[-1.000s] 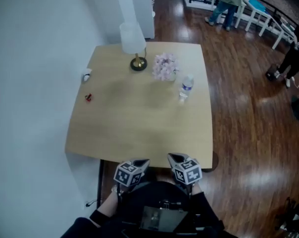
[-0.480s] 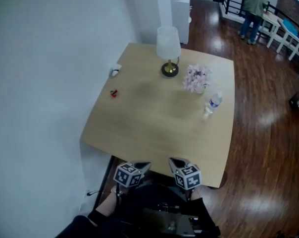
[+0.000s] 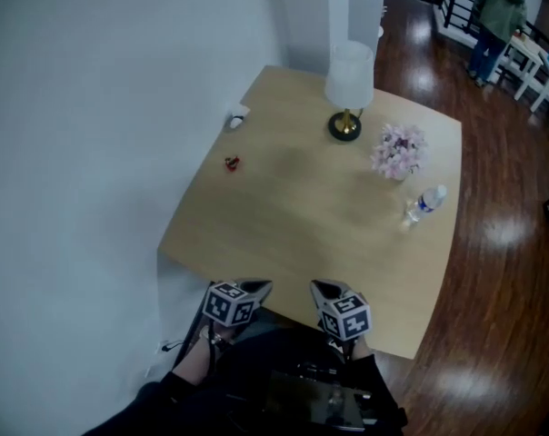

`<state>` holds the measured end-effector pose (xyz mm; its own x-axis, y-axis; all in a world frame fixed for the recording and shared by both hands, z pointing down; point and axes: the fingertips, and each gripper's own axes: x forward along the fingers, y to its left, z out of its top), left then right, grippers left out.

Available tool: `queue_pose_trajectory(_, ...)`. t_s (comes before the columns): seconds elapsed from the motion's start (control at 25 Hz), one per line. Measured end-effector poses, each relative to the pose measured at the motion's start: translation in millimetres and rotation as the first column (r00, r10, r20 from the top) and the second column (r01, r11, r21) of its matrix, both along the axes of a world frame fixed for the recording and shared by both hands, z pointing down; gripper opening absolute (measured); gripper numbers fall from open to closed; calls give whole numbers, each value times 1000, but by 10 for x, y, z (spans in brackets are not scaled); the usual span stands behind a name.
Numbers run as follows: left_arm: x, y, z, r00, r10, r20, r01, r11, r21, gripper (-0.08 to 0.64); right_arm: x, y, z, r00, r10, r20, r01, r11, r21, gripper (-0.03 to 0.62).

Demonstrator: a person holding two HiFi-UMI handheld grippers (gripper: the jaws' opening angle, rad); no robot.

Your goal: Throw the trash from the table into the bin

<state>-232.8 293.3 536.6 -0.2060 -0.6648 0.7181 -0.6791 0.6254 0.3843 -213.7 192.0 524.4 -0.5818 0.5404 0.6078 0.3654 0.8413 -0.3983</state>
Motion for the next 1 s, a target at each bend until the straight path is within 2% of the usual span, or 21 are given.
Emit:
queue_pose_trajectory(0.24, -806, 431, 126, 999, 31, -9, -31, 998, 53, 2, -851, 413, 173, 997, 65, -41, -63, 997, 47, 1)
queue_pose_trajectory(0.44, -1616, 902, 172, 999, 21, 27, -22, 999, 30, 2, -1718, 939, 176, 998, 59, -23, -57, 994, 94, 1)
queue_pose_trajectory(0.68, -2413, 1358, 208, 998, -28, 58, 27, 1000, 14, 2, -2827, 1427, 261, 999, 31, 31, -37, 979, 199, 20)
queue_pose_trajectory(0.84, -2703, 1588, 300, 998, -54, 29, 54, 999, 11, 2, -3378, 1674, 421, 999, 29, 12, -31, 974, 224, 172)
queue_pose_trajectory(0.92, -2819, 1635, 331, 998, -55, 31, 54, 998, 12, 3, -3604, 1712, 531, 999, 40, 4, -39, 971, 235, 272)
queue_pose_trajectory(1.0, -2919, 1679, 346, 998, -54, 37, 54, 998, 16, 3, -3829, 1739, 644, 998, 56, 8, -56, 968, 244, 273)
